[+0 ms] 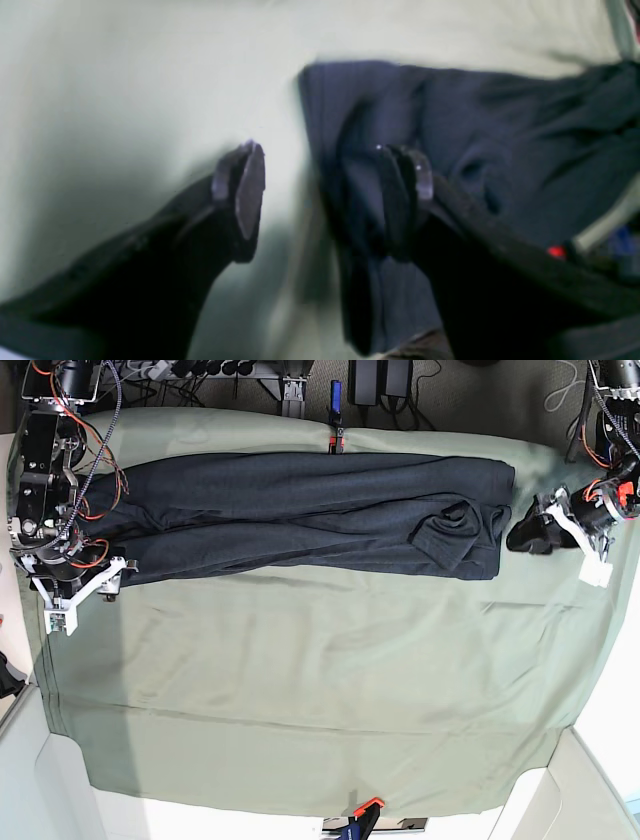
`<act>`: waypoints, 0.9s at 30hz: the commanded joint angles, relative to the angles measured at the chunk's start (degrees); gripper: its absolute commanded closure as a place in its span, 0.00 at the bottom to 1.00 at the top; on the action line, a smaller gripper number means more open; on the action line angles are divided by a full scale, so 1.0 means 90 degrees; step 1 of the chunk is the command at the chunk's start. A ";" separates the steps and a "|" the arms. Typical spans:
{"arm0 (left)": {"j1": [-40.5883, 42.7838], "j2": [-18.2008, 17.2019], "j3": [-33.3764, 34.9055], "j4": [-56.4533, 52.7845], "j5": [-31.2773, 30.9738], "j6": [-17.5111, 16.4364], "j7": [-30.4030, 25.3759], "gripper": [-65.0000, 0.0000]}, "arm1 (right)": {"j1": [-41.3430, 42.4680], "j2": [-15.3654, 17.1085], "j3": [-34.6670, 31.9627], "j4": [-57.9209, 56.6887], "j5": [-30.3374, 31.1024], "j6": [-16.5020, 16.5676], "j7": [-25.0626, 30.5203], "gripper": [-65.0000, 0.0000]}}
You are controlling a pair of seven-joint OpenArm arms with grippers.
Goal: Fold the T-shirt properly
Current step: 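Grasp the strip's end with the left gripper and pull it taut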
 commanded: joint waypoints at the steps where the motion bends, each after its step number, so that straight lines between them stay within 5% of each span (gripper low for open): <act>1: -0.0073 -0.0141 -0.0056 -0.0121 -0.0432 -0.0111 0.0015 0.40 | 0.0100 0.0068 0.0032 0.0112 0.0024 0.0000 0.0124 0.40; 7: -0.0053 -0.0138 -0.0041 -0.0546 -0.1846 -0.0111 0.0843 0.40 | 0.0100 0.0066 0.0032 0.0112 0.0056 0.0000 0.0121 0.40; 27: -0.0282 0.0408 0.1290 -0.0534 -0.1933 -0.0111 0.0850 0.41 | 0.0100 0.0049 0.0032 0.0112 0.0216 0.0002 0.0075 0.40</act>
